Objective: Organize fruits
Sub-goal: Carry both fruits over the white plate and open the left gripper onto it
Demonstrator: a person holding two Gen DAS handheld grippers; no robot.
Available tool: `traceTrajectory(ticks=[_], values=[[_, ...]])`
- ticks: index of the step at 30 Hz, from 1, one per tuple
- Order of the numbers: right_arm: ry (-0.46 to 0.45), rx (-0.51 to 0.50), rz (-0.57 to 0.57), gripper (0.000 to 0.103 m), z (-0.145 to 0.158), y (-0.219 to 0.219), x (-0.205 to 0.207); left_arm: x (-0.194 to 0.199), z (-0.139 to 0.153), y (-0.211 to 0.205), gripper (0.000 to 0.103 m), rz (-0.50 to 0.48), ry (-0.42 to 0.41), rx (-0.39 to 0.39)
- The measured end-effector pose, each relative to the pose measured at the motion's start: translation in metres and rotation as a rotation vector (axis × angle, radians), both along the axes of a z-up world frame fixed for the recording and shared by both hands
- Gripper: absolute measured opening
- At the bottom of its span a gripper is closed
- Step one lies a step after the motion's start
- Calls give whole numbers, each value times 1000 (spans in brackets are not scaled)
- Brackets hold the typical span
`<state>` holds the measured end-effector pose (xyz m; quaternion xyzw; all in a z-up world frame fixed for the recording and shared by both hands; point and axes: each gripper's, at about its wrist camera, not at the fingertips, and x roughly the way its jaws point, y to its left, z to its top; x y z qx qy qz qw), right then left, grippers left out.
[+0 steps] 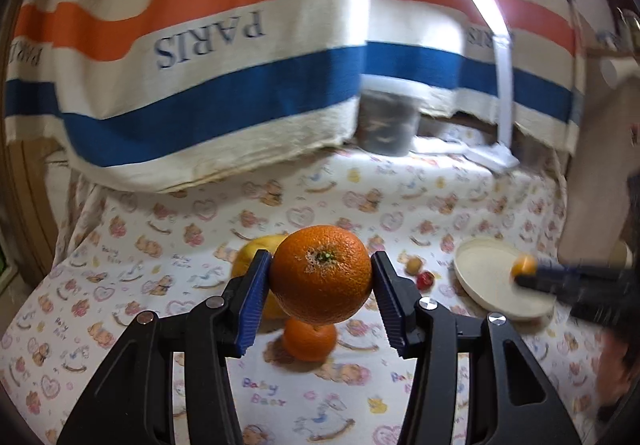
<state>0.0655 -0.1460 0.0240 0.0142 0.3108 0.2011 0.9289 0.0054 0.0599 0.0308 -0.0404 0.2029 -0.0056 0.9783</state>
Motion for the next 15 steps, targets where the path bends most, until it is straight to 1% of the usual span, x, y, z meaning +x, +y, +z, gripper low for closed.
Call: traceTrajectory(ticks=[2,4,7,10,11,12,14,15], values=[[-81,-12,-41,30,13,-12,-8,-3,1,-7,49,-35,-12,-8],[-123,6,-66,30,23,-24,-12,-8,6,-14,49,-57,-28,1],[-151,19,-83,30,35,-42,-15,-19,21,-30,49,-100,-32,-26],[-197,26,-111,30,44,-62,-18,-24,48,-66,49,-172,-58,50],[-214,36,-141,30,47,-71,-17,-23,57,-76,49,-207,-59,50],[-221,47,-160,30,48,-79,-16,-20,67,-87,49,-249,-48,30],[-238,81,-198,30,50,-95,-13,-12,80,-106,49,-296,-26,4],[-250,79,-220,30,49,-101,-12,-7,84,-116,49,-308,-23,12]])
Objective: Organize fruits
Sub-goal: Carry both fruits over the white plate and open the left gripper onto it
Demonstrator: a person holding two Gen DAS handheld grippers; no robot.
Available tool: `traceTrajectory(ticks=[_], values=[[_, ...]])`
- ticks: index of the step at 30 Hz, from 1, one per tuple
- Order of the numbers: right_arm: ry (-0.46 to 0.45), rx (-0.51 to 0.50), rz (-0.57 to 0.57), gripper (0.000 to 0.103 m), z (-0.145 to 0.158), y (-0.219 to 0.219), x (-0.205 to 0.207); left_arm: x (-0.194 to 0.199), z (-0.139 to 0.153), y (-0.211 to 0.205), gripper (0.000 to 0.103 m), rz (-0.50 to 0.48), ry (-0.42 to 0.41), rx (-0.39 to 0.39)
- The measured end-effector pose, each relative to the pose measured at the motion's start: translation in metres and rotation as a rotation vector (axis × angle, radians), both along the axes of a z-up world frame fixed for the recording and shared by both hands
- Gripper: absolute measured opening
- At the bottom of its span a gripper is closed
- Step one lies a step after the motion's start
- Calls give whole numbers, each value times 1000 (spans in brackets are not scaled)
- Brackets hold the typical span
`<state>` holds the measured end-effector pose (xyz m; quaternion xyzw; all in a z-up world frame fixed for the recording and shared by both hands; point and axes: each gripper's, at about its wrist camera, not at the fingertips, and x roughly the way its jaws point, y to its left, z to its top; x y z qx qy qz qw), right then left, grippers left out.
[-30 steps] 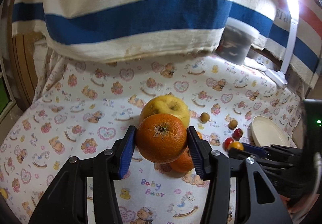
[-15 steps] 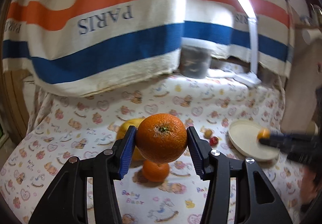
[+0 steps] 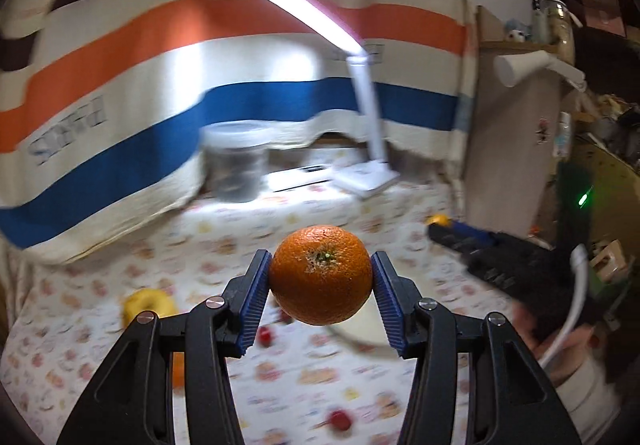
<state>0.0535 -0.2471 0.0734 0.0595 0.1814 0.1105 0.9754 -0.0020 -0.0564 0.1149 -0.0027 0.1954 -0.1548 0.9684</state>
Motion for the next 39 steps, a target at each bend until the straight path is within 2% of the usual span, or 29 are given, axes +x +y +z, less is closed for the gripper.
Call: traceTrajectory(ticks=[3,4,6,7,9,11,13,17,21,25,30,35,39], values=[[-60,-100,-129,30,-1,-10,-4,17,2,-31,49,-8,-7,54],[-63,-96,-142,30,-1,-14,-6,25,-1,-40,49,-16,10,59],[-16,-9,-105,30,-3,-30,-3,43,-11,-52,49,-27,49,58],[13,24,-84,30,-5,-35,2,53,-18,-58,49,-35,78,56],[25,12,-95,30,-9,-37,8,74,-31,-69,49,-56,141,69],[30,-62,-135,30,-17,-33,15,94,-48,-83,49,-59,202,120],[68,-77,-135,30,-28,-31,24,115,-69,-93,49,-22,294,189],[174,-24,-117,30,-47,-34,39,138,-104,-96,49,-44,434,178],[230,-32,-113,30,-57,-33,47,141,-122,-94,49,-93,434,152],[280,-49,-130,30,-69,-35,56,152,-138,-96,49,-100,431,184],[321,-42,-164,30,-80,-43,63,165,-158,-93,49,-111,494,178],[378,14,-187,30,-92,-56,72,164,-158,-94,50,-117,485,198],[395,-6,-189,30,-97,-54,75,165,-158,-94,50,-111,481,203]])
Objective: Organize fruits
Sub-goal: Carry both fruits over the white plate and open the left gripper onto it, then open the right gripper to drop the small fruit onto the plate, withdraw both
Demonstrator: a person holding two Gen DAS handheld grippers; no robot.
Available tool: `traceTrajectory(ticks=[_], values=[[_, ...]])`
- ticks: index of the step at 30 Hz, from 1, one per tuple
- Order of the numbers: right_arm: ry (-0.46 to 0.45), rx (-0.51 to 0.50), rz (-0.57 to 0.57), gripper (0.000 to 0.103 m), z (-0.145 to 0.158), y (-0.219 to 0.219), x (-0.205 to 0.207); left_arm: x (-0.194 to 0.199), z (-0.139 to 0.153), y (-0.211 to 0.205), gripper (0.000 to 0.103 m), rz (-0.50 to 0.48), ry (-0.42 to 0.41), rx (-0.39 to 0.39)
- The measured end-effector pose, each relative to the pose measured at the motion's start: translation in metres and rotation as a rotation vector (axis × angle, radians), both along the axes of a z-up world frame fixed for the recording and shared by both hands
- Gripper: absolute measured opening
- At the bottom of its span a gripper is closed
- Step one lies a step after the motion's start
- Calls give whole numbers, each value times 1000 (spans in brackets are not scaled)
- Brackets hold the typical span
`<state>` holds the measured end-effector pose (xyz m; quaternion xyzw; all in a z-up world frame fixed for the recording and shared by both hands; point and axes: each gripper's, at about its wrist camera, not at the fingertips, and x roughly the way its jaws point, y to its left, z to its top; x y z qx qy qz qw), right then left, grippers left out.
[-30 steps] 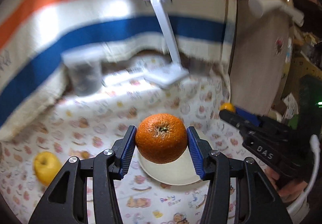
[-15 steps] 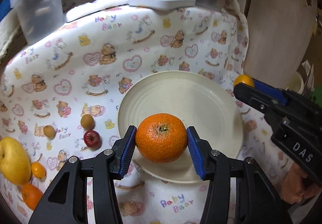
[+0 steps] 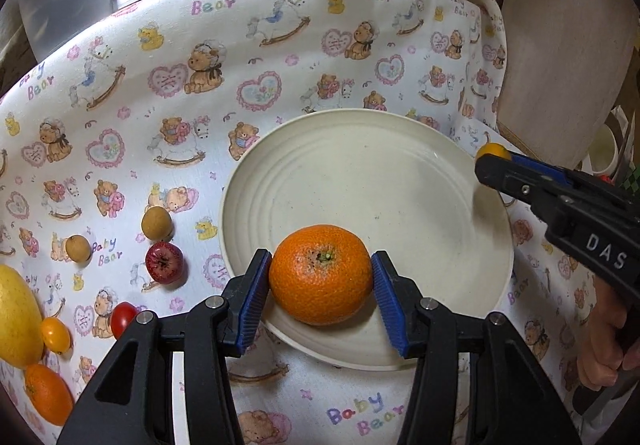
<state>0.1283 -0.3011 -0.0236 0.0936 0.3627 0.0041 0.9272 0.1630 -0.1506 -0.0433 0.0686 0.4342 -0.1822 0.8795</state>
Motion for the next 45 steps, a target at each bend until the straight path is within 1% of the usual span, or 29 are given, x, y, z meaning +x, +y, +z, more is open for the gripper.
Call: traceTrajectory(ticks=[3,6,9,10,11,14,18,20,23,26,28,29,30,31,34,36,37,39,40,41,42,44,45], values=[[5,-7,12,30,-2,3,1,1,0,-1,51,6,-3,0],[11,-13,14,30,-3,4,1,1,1,-1,57,2,-3,-8],[19,-16,6,30,-4,4,2,-3,3,-2,67,-5,-10,-10],[21,-16,3,30,-5,4,3,-4,3,-4,75,-15,-14,-10],[22,-15,3,30,-5,3,3,-6,4,-6,80,-19,-24,-4],[31,-10,-2,30,-6,1,4,-10,6,-7,81,-12,-40,15],[35,-11,-24,30,-7,-4,5,-7,7,-1,81,-5,-12,-50],[43,-11,-26,30,-9,-5,6,-6,8,1,81,-1,-6,-68],[58,-16,-25,30,-12,-3,8,-6,11,4,81,18,-23,-62],[58,-46,-25,30,-12,1,7,-5,14,6,81,24,-24,-62],[51,-35,-23,33,-10,1,6,-6,18,7,81,23,-21,-64],[46,-27,-27,39,-8,1,5,-6,22,8,81,21,-28,-66],[43,-17,-34,51,-5,0,4,-9,29,10,81,23,-46,-67],[20,-10,-34,54,-1,0,1,-12,37,12,81,27,-65,-68],[-45,-45,-45,55,16,3,-10,-24,64,21,81,32,-128,-96],[-91,-41,-36,57,27,7,-18,-34,82,30,81,44,-167,-116],[-110,-33,-26,58,32,9,-22,-40,90,36,81,55,-185,-115],[-148,-18,3,60,43,15,-31,-53,107,48,81,85,-241,-84],[-168,-12,18,61,48,19,-36,-61,114,55,84,100,-274,-69],[-186,-4,30,63,51,22,-41,-70,121,62,95,112,-308,-61],[-204,6,36,69,54,26,-45,-78,126,69,102,120,-338,-64],[-249,17,50,74,57,35,-55,-102,134,86,103,151,-428,-70],[-258,4,59,74,58,40,-57,-111,135,92,103,161,-463,-65]])
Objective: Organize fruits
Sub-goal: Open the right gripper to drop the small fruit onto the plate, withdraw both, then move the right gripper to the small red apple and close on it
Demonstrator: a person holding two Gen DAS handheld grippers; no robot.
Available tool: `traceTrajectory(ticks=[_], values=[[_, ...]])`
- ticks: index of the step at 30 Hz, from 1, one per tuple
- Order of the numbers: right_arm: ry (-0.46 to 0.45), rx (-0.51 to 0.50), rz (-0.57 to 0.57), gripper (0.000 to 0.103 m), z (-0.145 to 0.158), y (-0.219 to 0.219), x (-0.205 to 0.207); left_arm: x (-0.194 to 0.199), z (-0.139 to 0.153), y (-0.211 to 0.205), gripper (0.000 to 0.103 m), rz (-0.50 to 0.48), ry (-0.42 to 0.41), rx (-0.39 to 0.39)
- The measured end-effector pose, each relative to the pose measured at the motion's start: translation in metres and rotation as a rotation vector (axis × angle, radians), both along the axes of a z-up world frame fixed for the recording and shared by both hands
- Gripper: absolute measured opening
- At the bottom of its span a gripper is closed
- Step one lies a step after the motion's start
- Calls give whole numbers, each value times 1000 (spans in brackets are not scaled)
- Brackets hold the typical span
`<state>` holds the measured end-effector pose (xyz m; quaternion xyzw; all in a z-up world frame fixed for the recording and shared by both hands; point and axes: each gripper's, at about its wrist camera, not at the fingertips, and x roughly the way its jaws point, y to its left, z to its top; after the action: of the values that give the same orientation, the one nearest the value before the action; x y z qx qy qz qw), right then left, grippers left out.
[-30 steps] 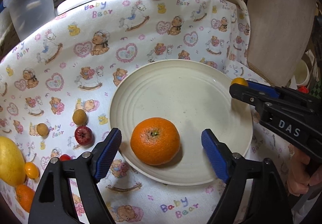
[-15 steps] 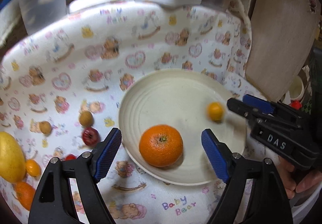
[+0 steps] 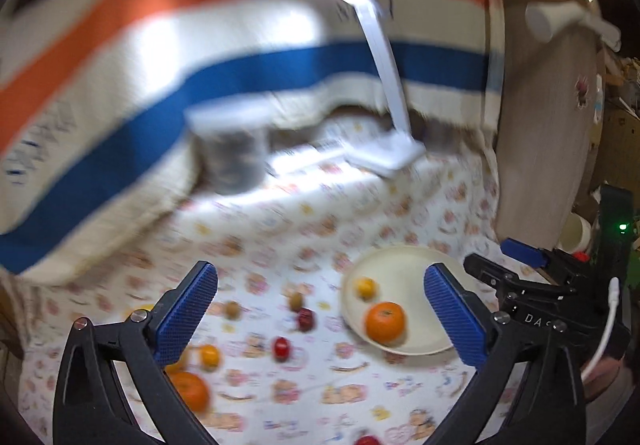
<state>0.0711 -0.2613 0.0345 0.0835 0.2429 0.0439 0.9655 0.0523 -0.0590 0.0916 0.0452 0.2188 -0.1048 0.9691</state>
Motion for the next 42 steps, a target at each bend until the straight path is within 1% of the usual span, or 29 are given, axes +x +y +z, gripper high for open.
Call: traceTrajectory(ticks=[2,4,5,7,8,9,11,13,15,17,20,23,25,27,30,33,37,38,40,42], values=[[-21,-37,25,74,3,12,-6,-18,-1,13,103,22,-56,9],[-53,-41,41,82,6,17,-13,-31,-4,26,103,53,-88,6],[-74,-38,41,89,7,18,-17,-35,-7,33,103,68,-98,2],[-128,-42,33,90,11,23,-26,-45,-12,44,103,87,-122,-14],[-144,-49,36,94,13,24,-28,-51,-14,50,103,89,-139,-28],[-158,-52,41,103,15,26,-31,-56,-15,56,103,97,-157,-44],[-201,-49,41,102,18,28,-38,-64,-18,67,103,116,-186,-75],[-225,-52,43,102,20,30,-44,-65,-19,74,103,124,-196,-100],[-236,-61,55,102,20,34,-47,-63,-23,80,103,126,-189,-115],[-234,-69,62,102,18,40,-48,-59,-30,84,103,140,-163,-125],[-214,-76,91,102,13,46,-48,-52,-42,89,103,137,-86,-141],[-188,-80,129,102,6,55,-48,-57,-47,94,103,121,-65,-195],[-168,-90,148,102,2,62,-48,-60,-45,96,103,128,-76,-209],[-153,-107,171,102,-3,69,-47,-63,-45,95,103,143,-89,-203],[-130,-108,202,102,-7,76,-47,-64,-46,95,103,142,-84,-215],[-71,-95,264,102,-14,85,-44,-63,-47,93,103,147,-84,-208],[15,-105,365,102,-25,99,-43,-72,-47,100,103,224,-157,-227],[26,-111,384,101,-28,102,-43,-73,-47,103,103,237,-168,-236],[55,-126,433,93,-36,110,-44,-71,-47,107,103,247,-164,-246],[102,-148,474,80,-46,119,-42,-69,-48,110,103,261,-151,-249]])
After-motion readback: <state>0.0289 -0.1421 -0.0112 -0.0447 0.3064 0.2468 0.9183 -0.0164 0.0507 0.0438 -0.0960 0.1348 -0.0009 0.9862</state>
